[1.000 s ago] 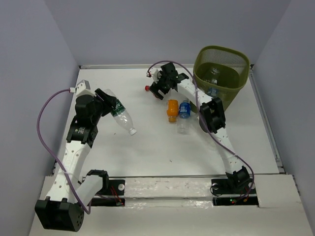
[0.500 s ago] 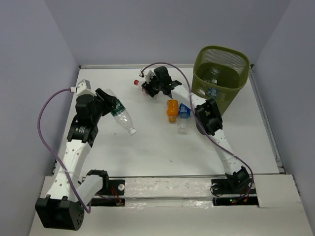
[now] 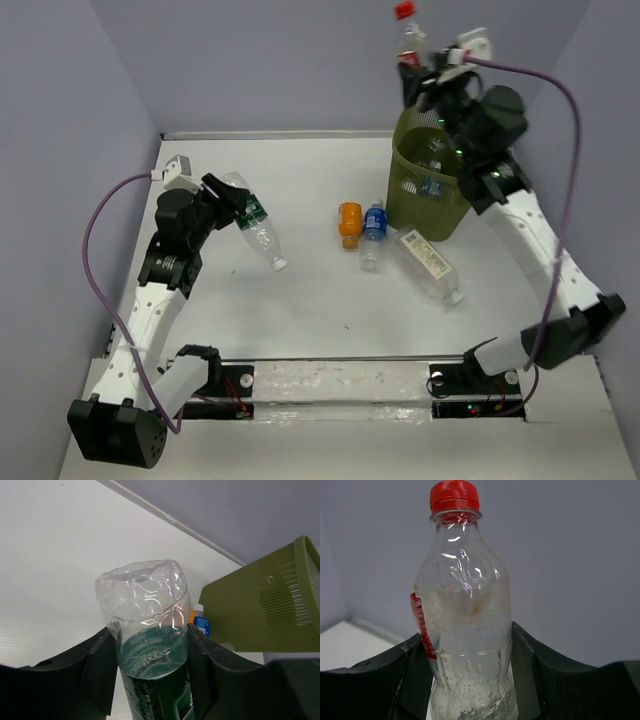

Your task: Put the plastic bottles in the bin

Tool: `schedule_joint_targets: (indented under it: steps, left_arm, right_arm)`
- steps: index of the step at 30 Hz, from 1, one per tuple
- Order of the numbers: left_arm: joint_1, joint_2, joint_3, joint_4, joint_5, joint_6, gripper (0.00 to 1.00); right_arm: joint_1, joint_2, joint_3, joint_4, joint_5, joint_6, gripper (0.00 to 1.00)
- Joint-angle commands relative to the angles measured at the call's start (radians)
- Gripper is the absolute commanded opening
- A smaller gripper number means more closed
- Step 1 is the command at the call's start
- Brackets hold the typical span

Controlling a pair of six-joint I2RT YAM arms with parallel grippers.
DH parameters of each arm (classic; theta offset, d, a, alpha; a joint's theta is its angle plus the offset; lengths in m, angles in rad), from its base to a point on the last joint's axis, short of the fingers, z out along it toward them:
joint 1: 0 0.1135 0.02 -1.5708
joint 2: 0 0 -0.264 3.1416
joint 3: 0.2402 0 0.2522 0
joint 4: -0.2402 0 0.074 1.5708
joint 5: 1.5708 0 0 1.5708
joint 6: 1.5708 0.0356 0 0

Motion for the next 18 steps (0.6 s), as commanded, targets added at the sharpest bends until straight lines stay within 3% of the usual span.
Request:
schedule_joint_targets:
  steps: [1, 4, 7, 8, 9, 11, 18]
  left_arm:
    - [-0.060, 0.003, 0.094, 0.100, 0.034, -0.030, 0.50]
    - [-0.125, 0.035, 0.156, 0.112, -0.019, -0.044, 0.50]
    - [-0.235, 0.101, 0.254, 0.121, -0.095, -0.041, 0.50]
    - [-0.261, 0.142, 0.284, 0.124, -0.111, -0.040, 0.50]
    - [-0.305, 0.168, 0.345, 0.129, -0.159, -0.030, 0.50]
    - [-0.336, 0.245, 0.415, 0.132, -0.192, -0.023, 0.50]
    - [-0.438, 0.475, 0.792, 0.137, -0.282, 0.002, 0.48]
  right_arm:
    - [-0.175, -0.106, -0.261, 0.026, 0.070, 0.199, 0.45]
    - [-0.231, -0.184, -0.384, 0.023, 0.104, 0.223, 0.45]
    - [-0.274, -0.216, -0.449, 0.023, 0.110, 0.261, 0.52]
    - [-0.293, -0.215, -0.455, 0.023, 0.109, 0.270, 0.62]
    - [-0.316, -0.203, -0.455, 0.022, 0.096, 0.284, 0.88]
    - [-0.382, -0.187, -0.428, -0.003, 0.043, 0.341, 1.00]
    - [-0.391, -0.321, -0.441, -0.049, -0.075, 0.390, 1.00]
